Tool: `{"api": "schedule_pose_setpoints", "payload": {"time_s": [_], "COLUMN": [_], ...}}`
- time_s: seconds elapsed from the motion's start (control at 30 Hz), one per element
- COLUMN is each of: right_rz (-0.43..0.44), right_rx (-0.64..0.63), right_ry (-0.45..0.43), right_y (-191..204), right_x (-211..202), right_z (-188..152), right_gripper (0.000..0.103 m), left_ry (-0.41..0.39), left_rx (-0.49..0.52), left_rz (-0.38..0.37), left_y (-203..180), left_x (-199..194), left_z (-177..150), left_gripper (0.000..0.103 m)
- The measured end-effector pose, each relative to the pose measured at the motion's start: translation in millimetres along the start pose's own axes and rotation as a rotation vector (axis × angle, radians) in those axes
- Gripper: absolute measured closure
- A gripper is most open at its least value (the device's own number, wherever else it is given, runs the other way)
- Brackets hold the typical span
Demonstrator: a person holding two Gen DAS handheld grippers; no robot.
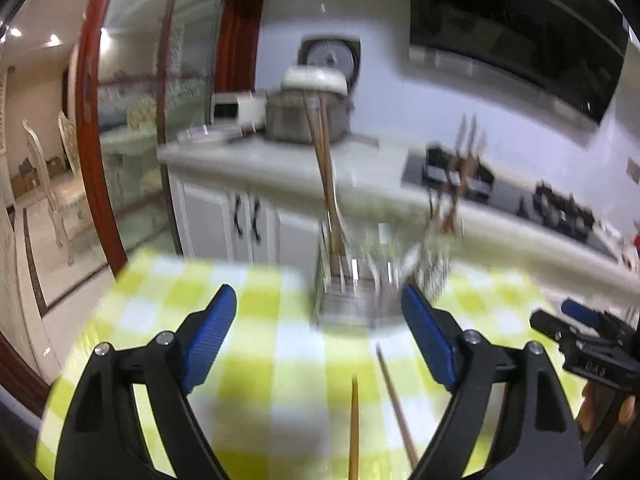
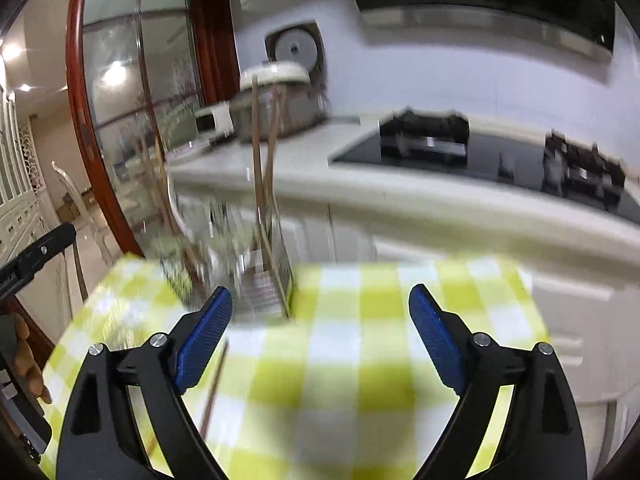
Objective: Organize utensils
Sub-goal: 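Move both open tools down to the last wooden chopsticks on the cloth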
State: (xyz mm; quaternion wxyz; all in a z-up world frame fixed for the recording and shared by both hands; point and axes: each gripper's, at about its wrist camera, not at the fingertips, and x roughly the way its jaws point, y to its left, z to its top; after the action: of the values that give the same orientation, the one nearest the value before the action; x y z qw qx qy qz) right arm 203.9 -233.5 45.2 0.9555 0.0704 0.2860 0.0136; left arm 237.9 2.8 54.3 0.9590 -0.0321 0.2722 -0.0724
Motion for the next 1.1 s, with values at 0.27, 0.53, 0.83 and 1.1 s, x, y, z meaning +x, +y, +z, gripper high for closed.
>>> {"api": "schedule_pose_setpoints", "payload": {"time_s": [0.27,0.53,0.83,1.1], "right_rz": [0.018,0.030,0.082,0.093], "right_rx": [-0.014,-0.035,-0.056,-0.066], "right_ry": [0.141,0.231,0.270,0.294], "right_y": [11,14,25,38], "right_x": [8,20,25,33], "right_z": [-69,-105,-107,-104], "right_gripper": [0.019,0.019,0.019,0.019], "left_ry": [0.228,0.360,0.406,0.408], "left_rx": [0.031,0.096,0.158,0.177], "left_rz": [-0.036,-0.030,-0.016,-0.028], "left_y": [-7,-19,-25,-24], "left_x": [33,69,81,83], "left_z": [-74,-90,-93,-89], "left_gripper": [0.033,0.047,0.062,0.095]}}
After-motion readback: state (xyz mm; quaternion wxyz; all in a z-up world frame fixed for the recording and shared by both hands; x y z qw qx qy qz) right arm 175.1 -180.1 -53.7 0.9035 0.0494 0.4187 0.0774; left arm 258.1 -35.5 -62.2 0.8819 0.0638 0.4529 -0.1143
